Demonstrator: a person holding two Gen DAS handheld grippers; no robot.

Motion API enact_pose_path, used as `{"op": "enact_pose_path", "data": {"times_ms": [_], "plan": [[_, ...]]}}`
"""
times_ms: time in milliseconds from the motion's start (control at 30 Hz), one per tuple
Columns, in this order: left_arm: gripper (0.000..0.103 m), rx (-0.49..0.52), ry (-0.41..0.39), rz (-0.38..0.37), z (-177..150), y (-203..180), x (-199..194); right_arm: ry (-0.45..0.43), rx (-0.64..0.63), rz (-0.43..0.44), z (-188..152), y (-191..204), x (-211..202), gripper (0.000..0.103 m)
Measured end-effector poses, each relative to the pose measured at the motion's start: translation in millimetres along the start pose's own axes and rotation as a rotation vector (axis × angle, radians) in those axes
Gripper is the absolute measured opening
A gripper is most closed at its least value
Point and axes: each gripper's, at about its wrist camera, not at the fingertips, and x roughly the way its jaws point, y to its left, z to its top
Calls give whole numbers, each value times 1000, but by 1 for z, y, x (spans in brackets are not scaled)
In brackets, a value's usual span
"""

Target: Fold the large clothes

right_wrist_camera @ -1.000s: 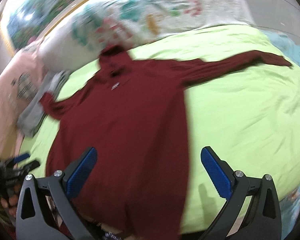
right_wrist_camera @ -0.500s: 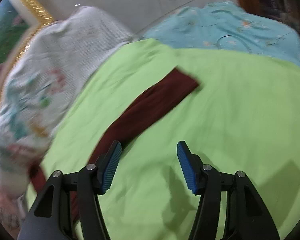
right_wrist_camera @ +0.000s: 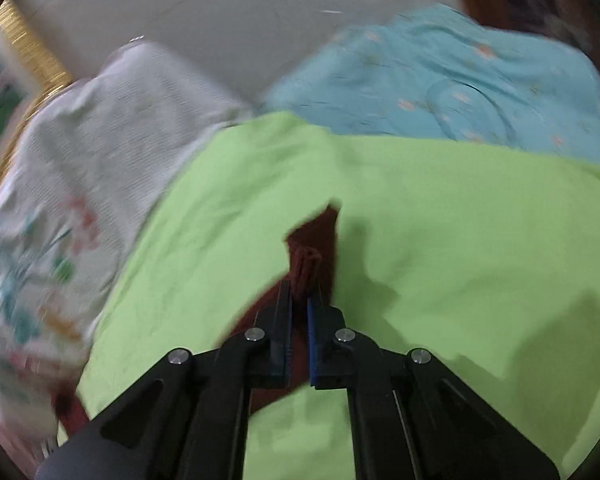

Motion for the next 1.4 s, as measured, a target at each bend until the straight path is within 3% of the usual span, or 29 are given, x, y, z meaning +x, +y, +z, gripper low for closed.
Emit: {"op": "enact_pose_path", "data": {"times_ms": [100,300,400,467,667,767,967,1067,1300,1400], "plan": [[95,-8,-8,-10,1,4,-1,17,-128,117,-14,54,-9,6],[95,-33,-40,-25,0,15,-9,210,-310,394,-70,192,3,5],[95,-56,-81,-44,-1,25,-16,374,-345,531,-119,254,11,6],[95,-69,-105,-51,-2,34,-19,504,-344,614,-176,293,20,6],[95,-142,-118,-27,-3,75,-18,742,-380,729,-312,380,35,6],[95,-193,-124,-43,-1,99,-19,829,-403,750,-363,411,42,6],[95,-242,-135,-73,8,124,-15,937,-439,755,-422,435,55,9],[95,-235,-135,-91,19,125,-10,976,-415,744,-425,426,54,21],[93,-204,-115,-143,79,122,28,725,-363,710,-350,357,3,22],[76,-195,-87,-167,105,119,52,634,-324,659,-322,315,-21,22]]}}
